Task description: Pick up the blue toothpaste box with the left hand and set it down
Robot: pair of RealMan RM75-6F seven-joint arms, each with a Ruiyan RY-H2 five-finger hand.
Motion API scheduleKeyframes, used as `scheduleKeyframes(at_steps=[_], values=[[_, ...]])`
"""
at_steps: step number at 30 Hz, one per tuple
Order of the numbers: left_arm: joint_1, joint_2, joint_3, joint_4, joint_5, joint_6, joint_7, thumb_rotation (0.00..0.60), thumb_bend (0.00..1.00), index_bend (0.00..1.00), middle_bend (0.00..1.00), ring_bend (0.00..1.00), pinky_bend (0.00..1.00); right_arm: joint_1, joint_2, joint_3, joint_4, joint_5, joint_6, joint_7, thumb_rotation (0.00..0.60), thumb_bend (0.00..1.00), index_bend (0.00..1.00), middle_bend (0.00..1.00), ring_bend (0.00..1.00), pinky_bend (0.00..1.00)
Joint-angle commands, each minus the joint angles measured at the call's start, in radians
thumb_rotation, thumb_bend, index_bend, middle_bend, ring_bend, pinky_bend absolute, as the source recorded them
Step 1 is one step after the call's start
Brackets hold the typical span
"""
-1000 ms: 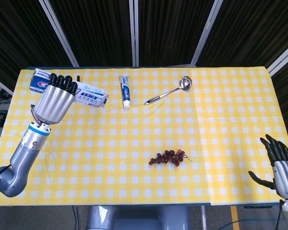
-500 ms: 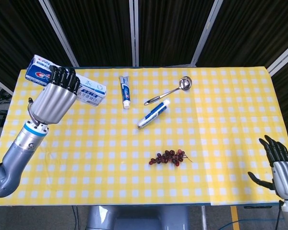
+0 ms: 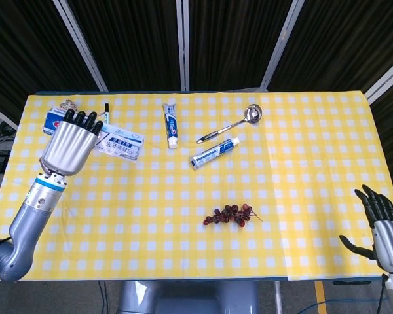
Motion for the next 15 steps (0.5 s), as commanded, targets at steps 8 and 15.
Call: scheduleKeyframes(at_steps=[8, 15], values=[[-0.005, -0.162, 0.018, -0.038, -0.258, -0.132, -0.175, 0.6, 0.36, 0.39, 0.27, 0.31, 0.35, 0.004, 0.004, 0.004, 0.004, 0.009, -0.01, 0.01, 0.6, 0.09, 0.0, 0.0, 0.0, 0.0], [-0.009, -0.221, 0.025, -0.037, -0.331, -0.137, -0.227, 0.6, 0.28, 0.19, 0.06, 0.13, 0.15, 0.006, 0.001, 0.003, 0.007, 0.011, -0.017, 0.007, 0.6, 0.08, 0.0, 0.0, 0.0, 0.0]])
